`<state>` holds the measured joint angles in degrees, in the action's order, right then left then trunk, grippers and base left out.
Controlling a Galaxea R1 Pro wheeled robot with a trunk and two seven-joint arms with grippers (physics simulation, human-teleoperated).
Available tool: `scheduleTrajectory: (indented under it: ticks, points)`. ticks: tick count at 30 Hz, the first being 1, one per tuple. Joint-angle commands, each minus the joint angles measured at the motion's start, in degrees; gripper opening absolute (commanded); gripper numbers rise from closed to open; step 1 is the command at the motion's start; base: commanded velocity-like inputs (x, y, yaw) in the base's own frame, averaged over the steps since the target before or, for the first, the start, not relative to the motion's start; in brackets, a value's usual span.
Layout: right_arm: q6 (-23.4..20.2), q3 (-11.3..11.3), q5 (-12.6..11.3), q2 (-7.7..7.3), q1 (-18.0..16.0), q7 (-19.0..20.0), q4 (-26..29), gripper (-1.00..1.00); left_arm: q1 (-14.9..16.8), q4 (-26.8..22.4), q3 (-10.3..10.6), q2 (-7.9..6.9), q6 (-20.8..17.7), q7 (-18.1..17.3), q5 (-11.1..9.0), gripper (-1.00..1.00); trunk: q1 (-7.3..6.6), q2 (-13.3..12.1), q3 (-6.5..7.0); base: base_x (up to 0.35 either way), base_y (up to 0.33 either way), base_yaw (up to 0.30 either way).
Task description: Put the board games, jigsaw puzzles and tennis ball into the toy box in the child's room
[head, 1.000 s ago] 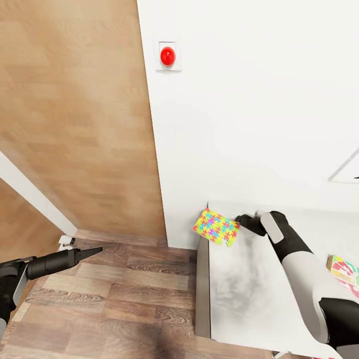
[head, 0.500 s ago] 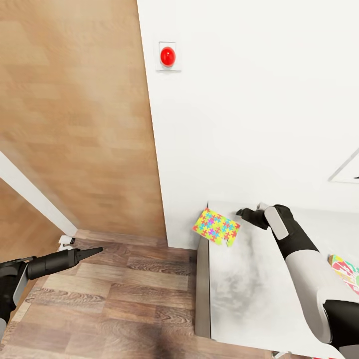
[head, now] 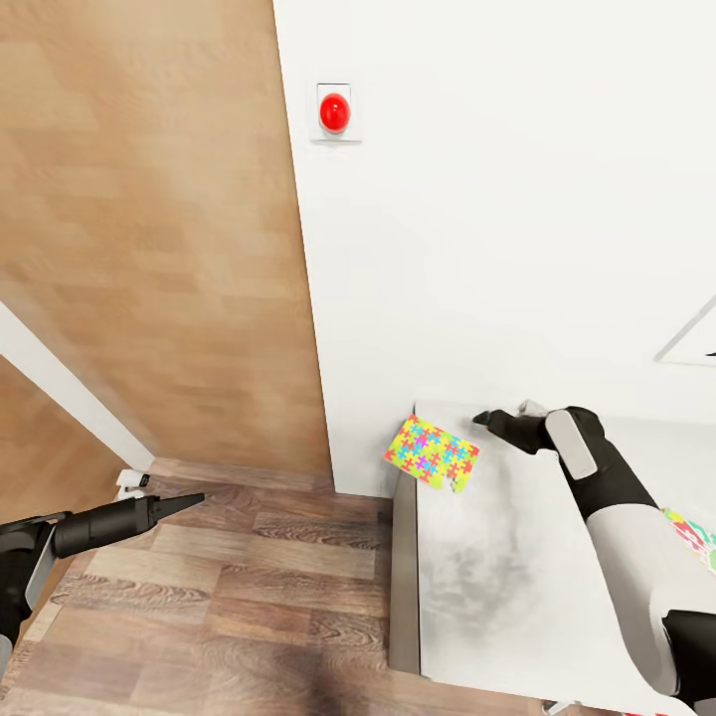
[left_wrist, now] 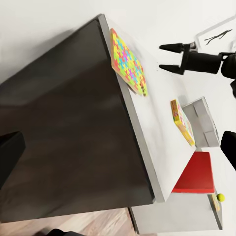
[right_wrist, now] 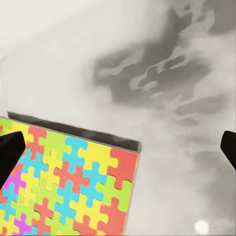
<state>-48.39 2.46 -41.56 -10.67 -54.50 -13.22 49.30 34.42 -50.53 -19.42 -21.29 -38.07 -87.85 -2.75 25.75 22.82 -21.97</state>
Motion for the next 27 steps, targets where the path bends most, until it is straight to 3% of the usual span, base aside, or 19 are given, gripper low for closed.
scheduleTrajectory:
  ticks: [1, 8, 20, 24, 27]
  points:
    - [-0.6, 0.1, -1.5, -0.55, 1.2, 0.6, 1.8, 1.00, 0.0, 0.0, 0.0, -0.01, -0.6, -0.2, 0.0, 1.00, 0.03, 0.1, -0.09, 0.000, 0.000, 0.000]
    - [-4.0, 0.3, -5.5, -1.90, 7.4, 3.7, 13.1, 1.00, 0.0, 0.0, 0.1, 0.01, -0.6, -0.2, 0.0, 1.00, 0.03, 0.1, -0.09, 0.000, 0.000, 0.000]
    - [-6.0, 0.5, -14.0, -2.09, 18.9, 4.6, 29.5, 1.00, 0.0, 0.0, 0.1, 0.02, -0.6, -0.2, -0.1, 1.00, 0.03, 0.1, 0.02, 0.000, 0.000, 0.000]
    - [-5.7, 2.0, -15.5, -2.03, 23.1, 6.9, 33.7, 1.00, 0.0, 0.0, 0.1, 0.02, -0.6, -0.2, -0.1, 1.00, 0.03, 0.1, 0.31, 0.000, 0.000, 0.000]
    - [-5.5, 4.5, -15.9, -1.92, 26.4, 12.1, 34.8, 1.00, 0.0, 0.0, 0.1, 0.02, -0.6, -0.2, -0.1, 1.00, 0.03, 0.1, 0.56, 0.000, 0.000, 0.000]
